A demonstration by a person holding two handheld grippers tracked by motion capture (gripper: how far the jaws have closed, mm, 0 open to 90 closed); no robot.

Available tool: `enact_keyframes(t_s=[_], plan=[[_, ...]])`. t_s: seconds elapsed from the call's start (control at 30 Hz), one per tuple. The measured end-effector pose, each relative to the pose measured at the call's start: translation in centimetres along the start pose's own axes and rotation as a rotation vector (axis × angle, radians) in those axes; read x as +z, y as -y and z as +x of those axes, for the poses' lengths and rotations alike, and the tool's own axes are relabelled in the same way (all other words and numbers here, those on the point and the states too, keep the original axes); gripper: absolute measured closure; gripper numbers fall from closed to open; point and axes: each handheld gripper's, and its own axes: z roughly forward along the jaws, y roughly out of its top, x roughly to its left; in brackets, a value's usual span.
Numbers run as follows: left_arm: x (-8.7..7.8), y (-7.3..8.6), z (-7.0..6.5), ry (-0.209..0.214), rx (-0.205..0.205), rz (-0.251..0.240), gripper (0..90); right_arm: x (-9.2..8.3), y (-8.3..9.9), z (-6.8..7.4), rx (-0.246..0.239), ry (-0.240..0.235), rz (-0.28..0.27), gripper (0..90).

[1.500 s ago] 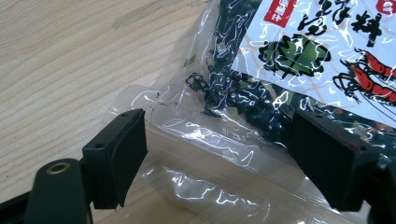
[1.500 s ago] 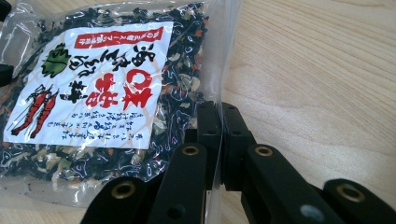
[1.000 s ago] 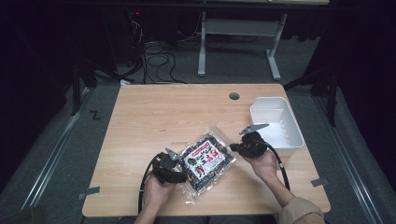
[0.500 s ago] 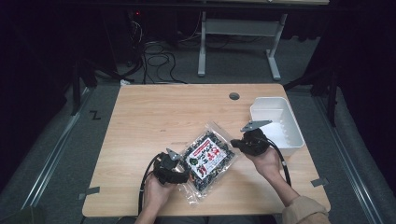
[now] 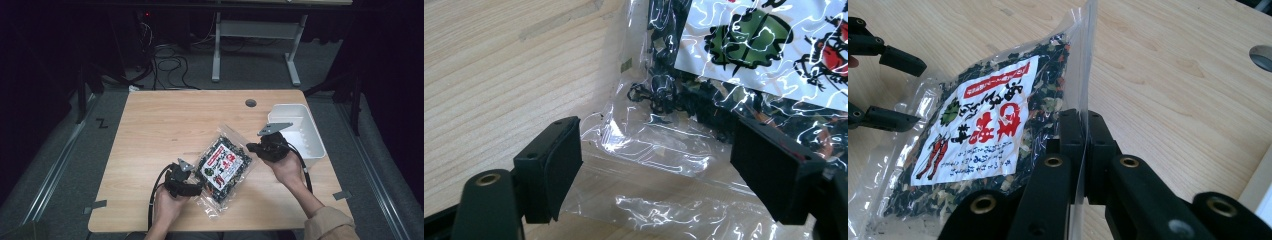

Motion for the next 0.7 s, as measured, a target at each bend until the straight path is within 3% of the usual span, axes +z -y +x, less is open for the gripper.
enact_keyframes(t_s=[0.33,0.7], plan=[[0.1,0.0,0.0,-0.011,0.01,0.016,21.6,-1.7,-1.1,-0.5,-0.008,0.015,-0.036,90.0],[0.1,0.0,0.0,-0.011,0.012,0.016,22.2,-4.0,-2.9,-0.6,-0.023,-0.005,-0.08,90.0]])
